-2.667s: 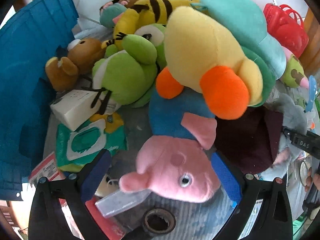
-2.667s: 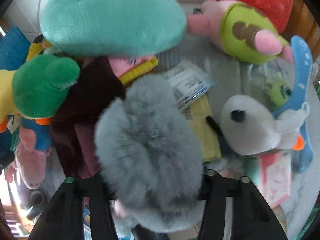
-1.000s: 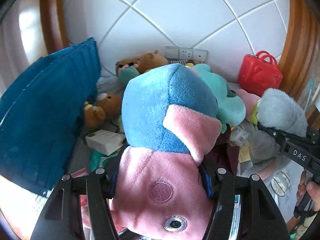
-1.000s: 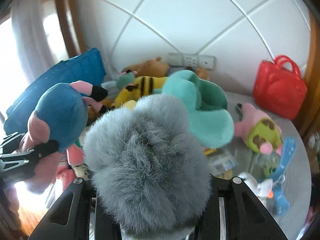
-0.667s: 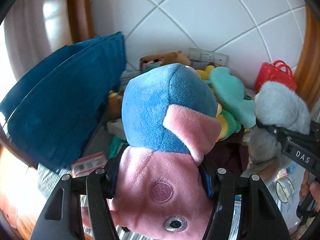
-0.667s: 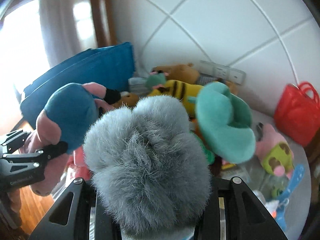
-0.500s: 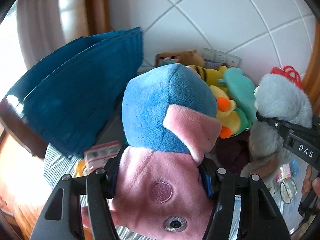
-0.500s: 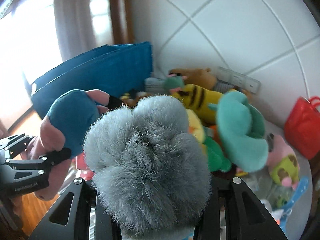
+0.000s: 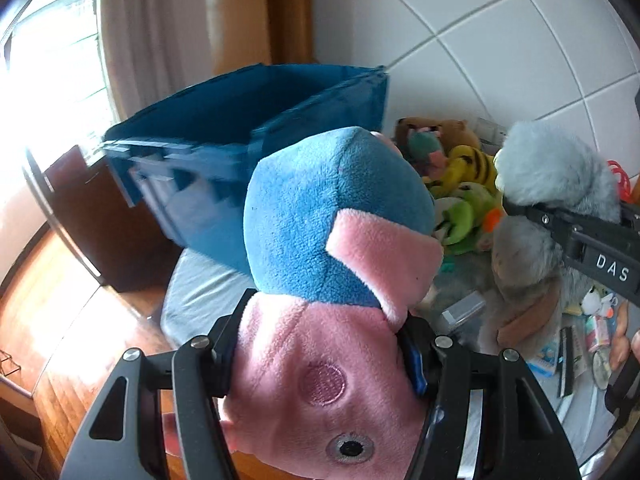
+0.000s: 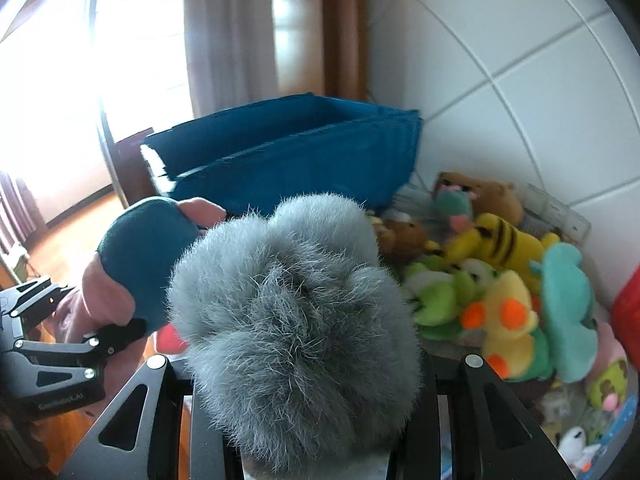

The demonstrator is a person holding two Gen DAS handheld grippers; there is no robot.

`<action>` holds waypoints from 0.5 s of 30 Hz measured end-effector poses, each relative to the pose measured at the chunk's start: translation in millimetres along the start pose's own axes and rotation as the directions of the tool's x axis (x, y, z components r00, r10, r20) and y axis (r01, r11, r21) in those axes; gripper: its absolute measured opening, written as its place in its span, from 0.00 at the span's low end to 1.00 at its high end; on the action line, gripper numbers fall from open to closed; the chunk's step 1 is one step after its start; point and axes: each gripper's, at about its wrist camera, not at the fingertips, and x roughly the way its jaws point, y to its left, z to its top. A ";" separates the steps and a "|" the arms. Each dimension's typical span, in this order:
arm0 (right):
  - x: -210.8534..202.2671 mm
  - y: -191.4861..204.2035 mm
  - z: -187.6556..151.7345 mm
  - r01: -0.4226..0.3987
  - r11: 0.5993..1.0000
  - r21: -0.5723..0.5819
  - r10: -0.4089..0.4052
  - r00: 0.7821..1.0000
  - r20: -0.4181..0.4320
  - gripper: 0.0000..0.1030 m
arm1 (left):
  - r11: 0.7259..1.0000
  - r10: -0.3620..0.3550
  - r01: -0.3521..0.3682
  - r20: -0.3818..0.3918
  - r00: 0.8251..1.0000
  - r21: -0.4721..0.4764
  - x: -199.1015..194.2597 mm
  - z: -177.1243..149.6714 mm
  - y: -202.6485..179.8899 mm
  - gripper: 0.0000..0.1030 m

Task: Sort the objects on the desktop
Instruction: 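Carry the pig plush and grey plush over the blue crate with both tools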

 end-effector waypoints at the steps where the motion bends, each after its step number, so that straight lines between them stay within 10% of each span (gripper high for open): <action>1: 1.7 11.6 1.9 -0.005 1.000 -0.004 0.005 1.000 0.002 0.34 | 1.000 0.005 -0.005 -0.001 1.000 0.001 -2.3 -2.1 10.9 0.60; 15: 13.1 97.8 96.4 -0.016 0.996 -0.088 0.028 0.991 0.129 0.34 | 0.999 0.029 -0.026 0.120 0.992 -0.025 -32.7 66.0 109.0 0.60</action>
